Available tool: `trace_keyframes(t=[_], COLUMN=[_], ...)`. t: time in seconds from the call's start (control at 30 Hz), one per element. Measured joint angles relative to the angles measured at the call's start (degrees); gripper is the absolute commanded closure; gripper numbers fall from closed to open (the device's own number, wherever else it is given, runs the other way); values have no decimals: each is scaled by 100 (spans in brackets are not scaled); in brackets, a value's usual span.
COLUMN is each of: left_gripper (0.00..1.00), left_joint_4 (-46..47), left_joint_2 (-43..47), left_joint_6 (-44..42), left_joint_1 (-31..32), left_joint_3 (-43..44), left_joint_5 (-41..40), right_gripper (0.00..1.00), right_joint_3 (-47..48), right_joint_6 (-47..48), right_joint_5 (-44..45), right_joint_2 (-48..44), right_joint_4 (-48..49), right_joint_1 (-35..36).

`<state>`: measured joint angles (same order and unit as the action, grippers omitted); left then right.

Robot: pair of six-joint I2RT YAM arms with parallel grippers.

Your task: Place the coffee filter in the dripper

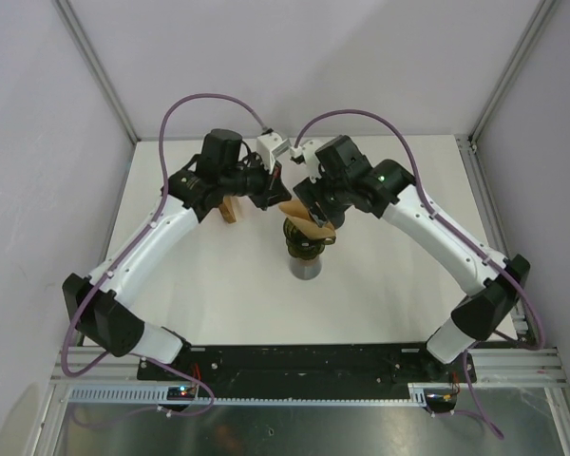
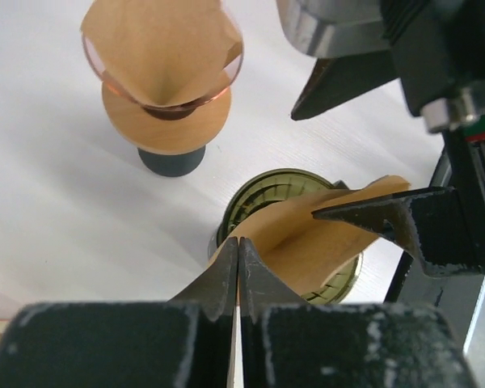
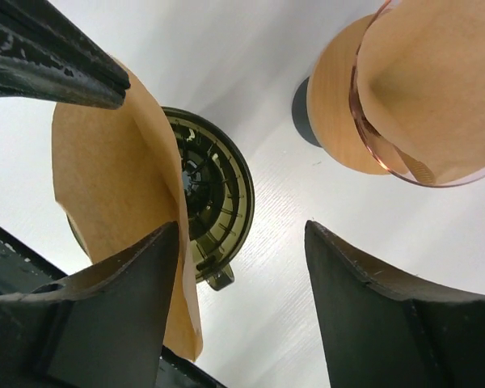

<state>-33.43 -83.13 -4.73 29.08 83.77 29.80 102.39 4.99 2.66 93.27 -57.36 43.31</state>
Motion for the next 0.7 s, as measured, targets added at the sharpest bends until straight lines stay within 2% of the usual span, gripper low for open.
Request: trace_keyframes(t=[0.17,0.23,0.4,0.5,0.57,0.7], left_gripper=[100,100,100,100,100,100], left_joint_4=[-87,-262,-511,-538,-568,-619], left_joint_2=[48,-17,-127,-127,-127,-125], left_joint_6=[-79,-79,-76,-76,-74,-72], left_joint_1=[107,87,74,74,68,20], left_joint_3=[37,33,33,33,33,63], left_joint_5=[48,-9,-166,-297,-422,-525], right_gripper=[30,35,75,92,98,100], right_joint_3=[-472,-476,-474,-474,-474,-476], right_joint_6=[105,118,199,249,264,260], right_joint_5=[-15,-59,-229,-476,-623,-852], right_joint_2=[-542,-796,-1272,-1320,-1303,-1250], right_joint_4=[570,951,1521,1679,1692,1690], right_joint_1=[28,50,85,85,83,39])
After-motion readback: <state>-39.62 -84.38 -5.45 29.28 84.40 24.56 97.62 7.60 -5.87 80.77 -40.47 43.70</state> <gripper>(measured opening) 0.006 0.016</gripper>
